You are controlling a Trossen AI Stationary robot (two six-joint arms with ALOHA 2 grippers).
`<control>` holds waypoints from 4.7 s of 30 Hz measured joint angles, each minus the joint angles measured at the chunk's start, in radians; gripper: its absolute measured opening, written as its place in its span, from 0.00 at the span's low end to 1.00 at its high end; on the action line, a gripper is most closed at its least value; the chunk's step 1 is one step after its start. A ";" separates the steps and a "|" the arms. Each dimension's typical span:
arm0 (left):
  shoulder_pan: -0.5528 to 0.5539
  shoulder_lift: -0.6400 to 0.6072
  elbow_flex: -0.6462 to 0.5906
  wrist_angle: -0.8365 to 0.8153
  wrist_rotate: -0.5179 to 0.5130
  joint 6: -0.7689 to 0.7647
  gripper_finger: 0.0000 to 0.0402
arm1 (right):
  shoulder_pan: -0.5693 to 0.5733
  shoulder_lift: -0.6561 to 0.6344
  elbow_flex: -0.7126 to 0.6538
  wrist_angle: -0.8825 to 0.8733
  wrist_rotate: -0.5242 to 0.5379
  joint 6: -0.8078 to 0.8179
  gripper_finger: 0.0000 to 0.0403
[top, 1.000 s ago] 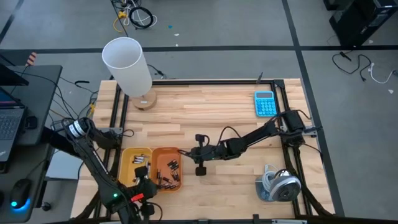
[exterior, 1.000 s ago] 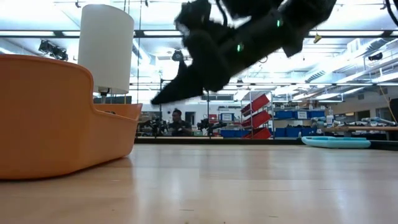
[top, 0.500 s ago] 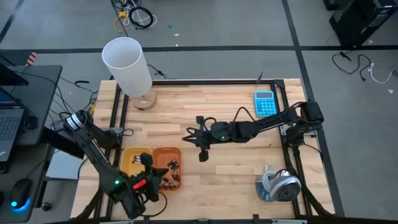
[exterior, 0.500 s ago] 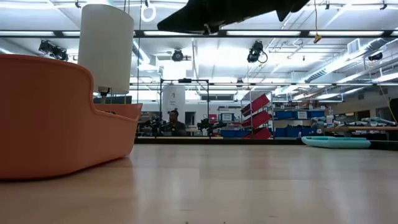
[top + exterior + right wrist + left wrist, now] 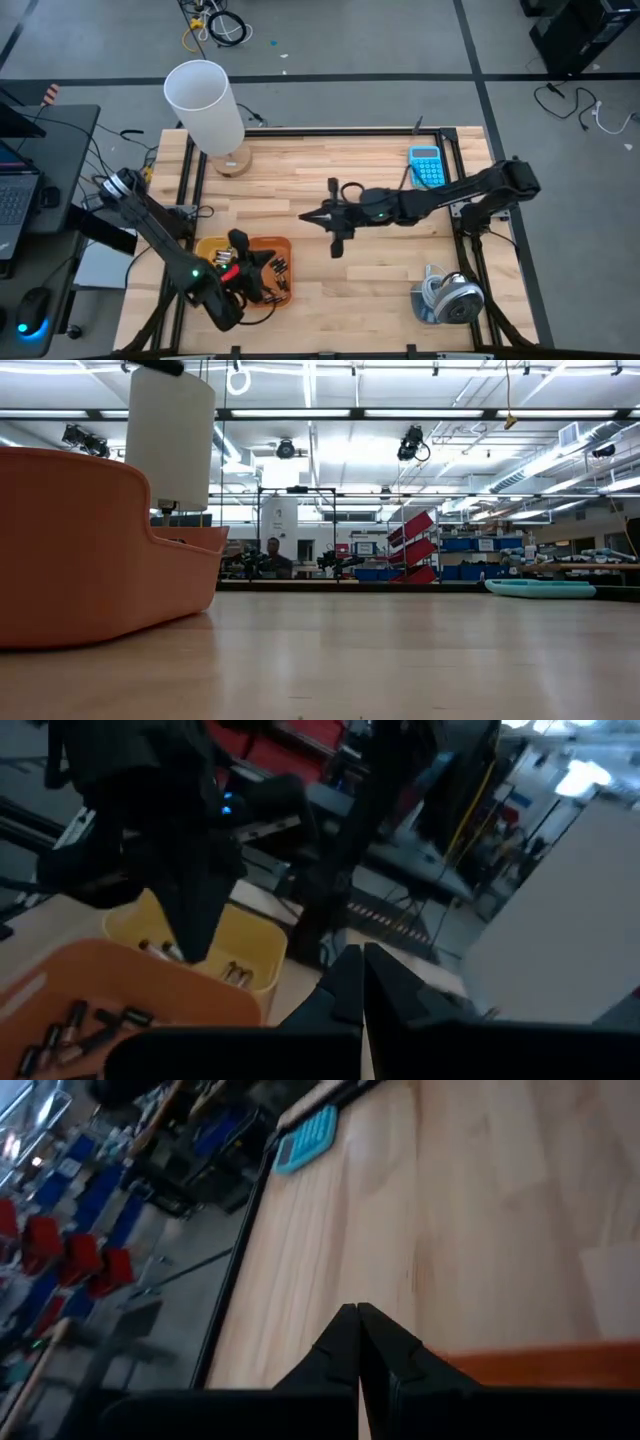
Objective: Sort batteries
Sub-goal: Return to Home Position
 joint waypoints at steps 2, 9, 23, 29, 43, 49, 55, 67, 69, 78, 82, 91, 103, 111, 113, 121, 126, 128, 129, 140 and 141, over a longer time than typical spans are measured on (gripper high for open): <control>0.012 -0.040 -0.019 0.116 0.019 0.129 0.00 | 0.005 -0.032 0.000 -0.015 0.000 -0.022 0.00; 0.021 -0.139 -0.025 0.329 0.343 0.309 0.00 | 0.009 -0.145 0.001 -0.270 0.109 0.131 0.00; 0.040 -0.139 -0.080 0.033 0.367 -0.073 0.00 | -0.035 -0.122 -0.050 -0.427 0.116 0.210 0.00; 0.050 -0.141 -0.080 0.115 0.314 0.106 0.00 | -0.037 -0.120 -0.135 -0.192 0.101 0.132 0.00; 0.411 -0.295 -0.229 0.713 0.824 0.929 0.00 | -0.030 -0.231 -0.165 -0.064 0.103 -0.026 0.00; 0.466 -0.513 -0.331 0.698 0.881 0.931 0.00 | 0.005 -0.386 -0.270 -0.083 0.108 -0.005 0.00; 0.447 -0.750 -0.465 0.677 0.883 0.881 0.00 | 0.002 -0.546 -0.457 0.038 0.109 0.032 0.00; 0.447 -1.063 -0.716 0.710 0.759 0.818 0.00 | -0.015 -0.868 -0.738 0.189 0.109 0.065 0.00; 0.448 -1.087 -0.744 0.727 0.746 0.792 0.00 | -0.020 -0.919 -0.786 0.192 0.109 0.077 0.00; 0.448 -1.189 -0.839 0.731 0.706 0.746 0.00 | -0.059 -1.142 -0.967 0.241 0.108 0.095 0.00; 0.448 -1.197 -0.875 0.740 0.587 0.661 0.00 | -0.061 -1.222 -1.036 0.250 0.108 0.101 0.00; 0.448 -1.189 -0.898 0.736 0.510 0.571 0.00 | -0.061 -1.349 -1.116 0.262 0.120 0.028 0.00; 0.449 -1.185 -0.896 1.385 -0.333 0.094 0.00 | -0.062 -1.399 -1.125 0.254 0.107 0.032 0.00; 0.448 -1.187 -0.896 1.378 -0.424 0.474 0.00 | -0.062 -1.399 -1.125 0.256 0.082 0.052 0.00; 0.448 -1.187 -0.896 1.376 -0.423 0.491 0.00 | -0.062 -1.399 -1.125 0.256 0.082 0.057 0.00; 0.448 -1.189 -0.897 1.301 -0.424 0.509 0.00 | -0.062 -1.399 -1.125 0.256 0.080 0.074 0.00; 0.447 -1.189 -0.954 1.209 -0.397 0.400 0.00 | -0.062 -1.399 -1.125 0.246 0.078 0.097 0.00; 0.446 -1.190 -0.979 1.211 -0.355 0.384 0.00 | -0.064 -1.399 -1.125 0.249 0.078 0.088 0.00; 0.446 -1.190 -0.987 1.213 -0.315 0.383 0.00 | -0.066 -1.398 -1.125 0.256 0.078 0.083 0.00; 0.445 -1.190 -0.995 0.956 -0.232 0.165 0.00 | -0.114 -1.399 -1.125 0.306 0.102 0.074 0.00; 0.445 -1.190 -0.995 0.888 -0.225 0.093 0.00 | -0.117 -1.399 -1.125 0.304 0.102 0.072 0.00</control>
